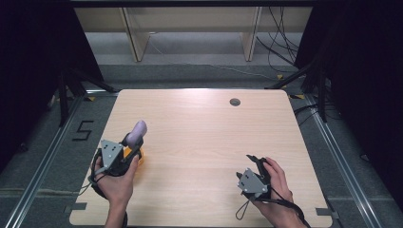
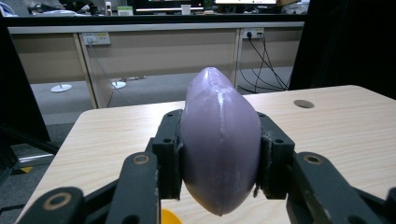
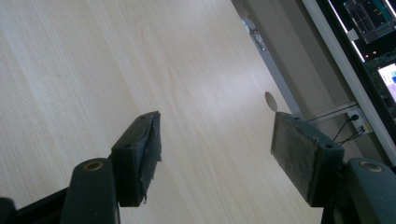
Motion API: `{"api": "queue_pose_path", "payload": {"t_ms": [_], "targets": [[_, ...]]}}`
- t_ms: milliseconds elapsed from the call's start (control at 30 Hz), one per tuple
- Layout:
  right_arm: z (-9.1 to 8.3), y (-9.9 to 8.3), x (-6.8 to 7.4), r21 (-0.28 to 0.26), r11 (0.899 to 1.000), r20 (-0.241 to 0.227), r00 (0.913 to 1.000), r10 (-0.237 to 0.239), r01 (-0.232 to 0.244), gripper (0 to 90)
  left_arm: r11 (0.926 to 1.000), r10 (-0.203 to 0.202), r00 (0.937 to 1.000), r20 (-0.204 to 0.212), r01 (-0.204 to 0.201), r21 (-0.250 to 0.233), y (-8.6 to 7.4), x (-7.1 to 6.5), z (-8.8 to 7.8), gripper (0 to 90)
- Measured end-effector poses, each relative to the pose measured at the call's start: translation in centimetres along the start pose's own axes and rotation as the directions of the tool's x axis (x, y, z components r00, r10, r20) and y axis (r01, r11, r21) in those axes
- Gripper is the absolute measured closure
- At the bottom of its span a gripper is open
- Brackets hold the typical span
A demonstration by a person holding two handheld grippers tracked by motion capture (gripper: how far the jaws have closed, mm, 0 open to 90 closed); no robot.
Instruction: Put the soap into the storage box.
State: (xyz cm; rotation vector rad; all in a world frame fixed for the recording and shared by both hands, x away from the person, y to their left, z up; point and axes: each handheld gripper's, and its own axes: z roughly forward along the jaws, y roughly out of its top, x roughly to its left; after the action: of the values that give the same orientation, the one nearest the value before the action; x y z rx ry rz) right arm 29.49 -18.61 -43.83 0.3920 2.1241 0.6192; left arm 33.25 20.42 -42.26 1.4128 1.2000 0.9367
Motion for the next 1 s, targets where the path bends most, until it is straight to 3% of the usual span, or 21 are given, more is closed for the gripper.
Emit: {"api": "queue_pose_path", "payload": {"t_ms": [600,1000], "targets": [[0.0,0.0,0.1,0.000,1.000,-0.003,1.0000,0.003,-0.003,34.0,0.9988,-0.025,0.9981,-0.057,0.027,0.041,-1.9,1.5,0.7,58.7],[0.0,0.0,0.0,-0.002,1.000,-0.005,0.9999,-0.015,0.015,34.0,0.9964,-0.034,0.9969,-0.071,0.040,0.075,-3.3,2.2,1.2,58.7]]}}
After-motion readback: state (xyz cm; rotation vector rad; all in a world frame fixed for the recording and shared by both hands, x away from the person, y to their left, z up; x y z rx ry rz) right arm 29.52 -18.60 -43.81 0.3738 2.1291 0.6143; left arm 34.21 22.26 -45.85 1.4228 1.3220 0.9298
